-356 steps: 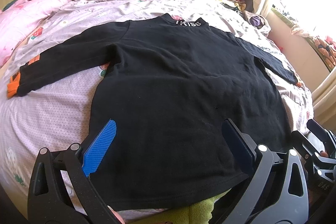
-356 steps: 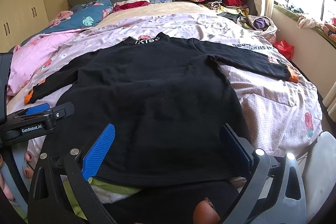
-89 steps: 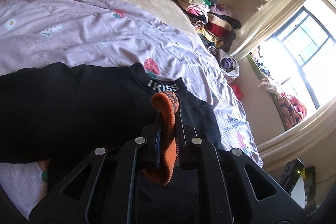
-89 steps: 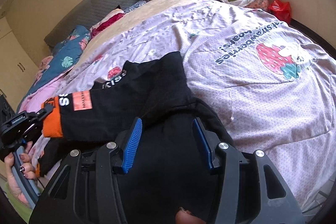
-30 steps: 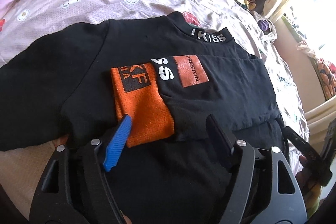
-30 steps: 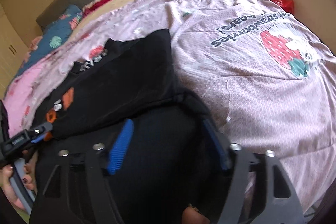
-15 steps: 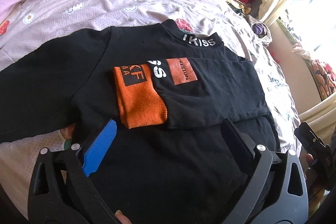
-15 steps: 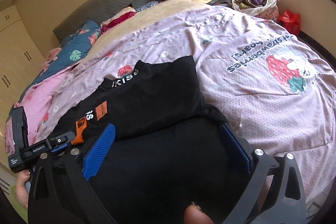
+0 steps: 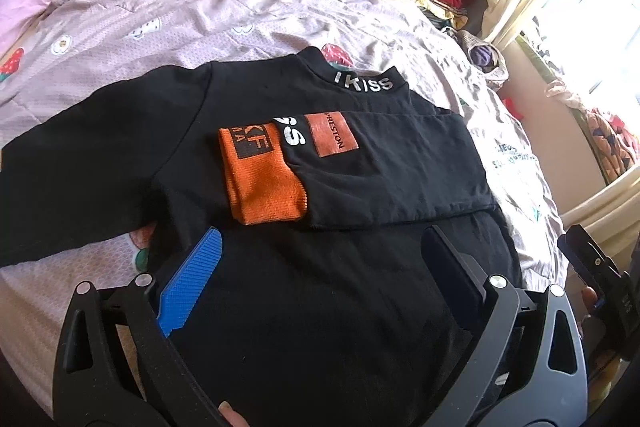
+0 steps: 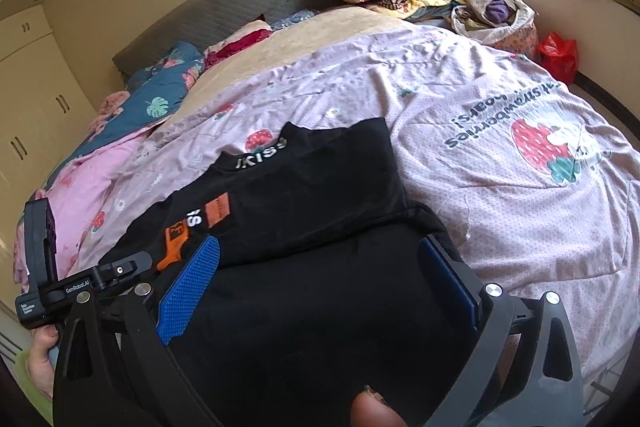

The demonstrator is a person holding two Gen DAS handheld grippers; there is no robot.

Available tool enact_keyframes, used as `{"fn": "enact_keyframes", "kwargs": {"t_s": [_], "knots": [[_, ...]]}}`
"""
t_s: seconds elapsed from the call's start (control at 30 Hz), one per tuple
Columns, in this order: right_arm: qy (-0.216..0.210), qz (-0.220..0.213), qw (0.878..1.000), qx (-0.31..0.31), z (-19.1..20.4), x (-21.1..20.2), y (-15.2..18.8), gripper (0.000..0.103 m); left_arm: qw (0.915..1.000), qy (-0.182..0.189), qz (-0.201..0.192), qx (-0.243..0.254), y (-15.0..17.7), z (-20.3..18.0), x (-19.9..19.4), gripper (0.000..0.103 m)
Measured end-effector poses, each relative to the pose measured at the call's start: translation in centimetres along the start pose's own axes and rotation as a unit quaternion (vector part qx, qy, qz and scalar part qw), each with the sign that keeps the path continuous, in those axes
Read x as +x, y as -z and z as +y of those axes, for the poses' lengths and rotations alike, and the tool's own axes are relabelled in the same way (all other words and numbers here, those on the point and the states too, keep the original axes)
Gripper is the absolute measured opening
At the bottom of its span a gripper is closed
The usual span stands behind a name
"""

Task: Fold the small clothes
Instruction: 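Move the left gripper to the other sleeve's orange cuff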

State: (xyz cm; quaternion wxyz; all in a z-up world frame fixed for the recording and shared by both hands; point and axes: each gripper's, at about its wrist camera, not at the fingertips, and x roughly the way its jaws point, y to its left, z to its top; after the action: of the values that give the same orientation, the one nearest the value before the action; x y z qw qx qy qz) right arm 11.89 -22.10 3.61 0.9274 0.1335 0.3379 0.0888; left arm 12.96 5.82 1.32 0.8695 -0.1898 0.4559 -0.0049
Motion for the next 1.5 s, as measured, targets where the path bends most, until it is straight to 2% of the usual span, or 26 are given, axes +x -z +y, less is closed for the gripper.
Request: {"fn": "enact_keyframes", "kwargs": {"t_s": [0.43, 1.1, 1.5], "knots": [[-0.021, -0.007, 0.998, -0.062, 5.6, -0.7, -0.4, 0.098, 0.9996, -0.011, -0.020, -0.016, 0.5, 2.0, -2.4, 0.093], [-0.066, 0.011, 0.989, -0.130, 13.1, 0.6, 0.1, 0.099, 0.9963, -0.025, -0.052, -0.064, 0.7, 6.7, -5.4, 0.093], [-0.082, 0.020, 0.977, -0.196, 18.2, 1.7, 1.2, 0.098, 0.9918, -0.050, -0.054, -0.105, 1.7, 10.9, -5.8, 0.093]]}}
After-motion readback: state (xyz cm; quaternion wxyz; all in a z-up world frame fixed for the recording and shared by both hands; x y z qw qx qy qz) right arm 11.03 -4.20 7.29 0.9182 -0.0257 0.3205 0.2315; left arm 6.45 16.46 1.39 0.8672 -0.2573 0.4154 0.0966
